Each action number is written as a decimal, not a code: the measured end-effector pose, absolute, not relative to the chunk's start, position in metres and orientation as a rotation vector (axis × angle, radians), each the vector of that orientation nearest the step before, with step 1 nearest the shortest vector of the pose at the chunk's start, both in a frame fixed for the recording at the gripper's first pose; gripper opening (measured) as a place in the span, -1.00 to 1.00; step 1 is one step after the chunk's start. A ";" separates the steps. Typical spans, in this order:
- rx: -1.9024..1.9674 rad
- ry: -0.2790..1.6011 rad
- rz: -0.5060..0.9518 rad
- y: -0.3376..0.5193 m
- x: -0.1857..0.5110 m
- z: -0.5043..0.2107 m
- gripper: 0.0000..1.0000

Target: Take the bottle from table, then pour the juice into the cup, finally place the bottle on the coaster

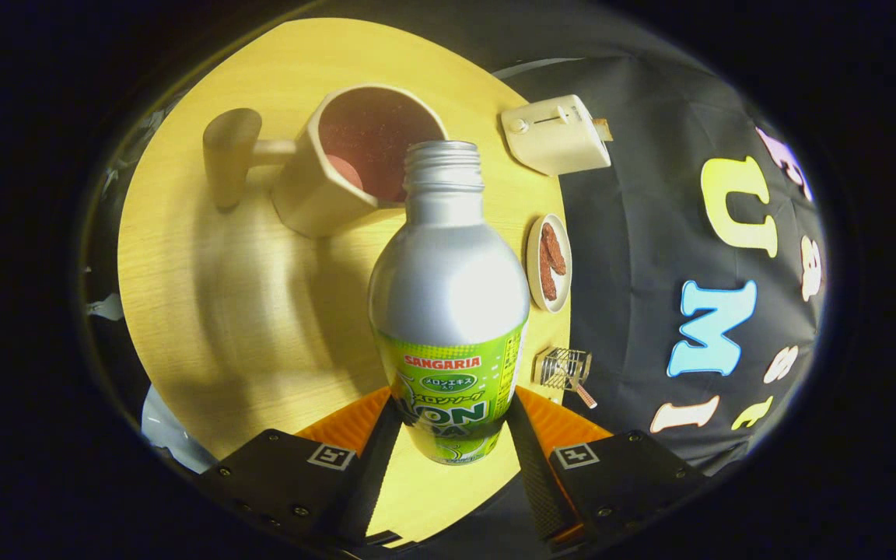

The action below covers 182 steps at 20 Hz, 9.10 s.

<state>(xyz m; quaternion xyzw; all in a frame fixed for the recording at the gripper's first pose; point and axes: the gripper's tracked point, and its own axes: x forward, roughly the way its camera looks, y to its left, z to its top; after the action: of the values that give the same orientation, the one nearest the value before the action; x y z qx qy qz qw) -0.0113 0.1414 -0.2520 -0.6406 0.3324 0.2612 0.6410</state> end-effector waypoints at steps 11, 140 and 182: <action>-1.630 0.775 0.565 0.137 -0.003 -0.236 0.56; -0.683 0.555 0.634 0.180 0.059 -0.249 0.56; -0.142 0.633 0.474 0.167 0.174 -0.322 0.63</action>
<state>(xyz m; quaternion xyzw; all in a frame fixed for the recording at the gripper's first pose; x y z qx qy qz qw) 0.1739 0.1670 -0.3217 -0.0691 0.3080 0.2308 0.9204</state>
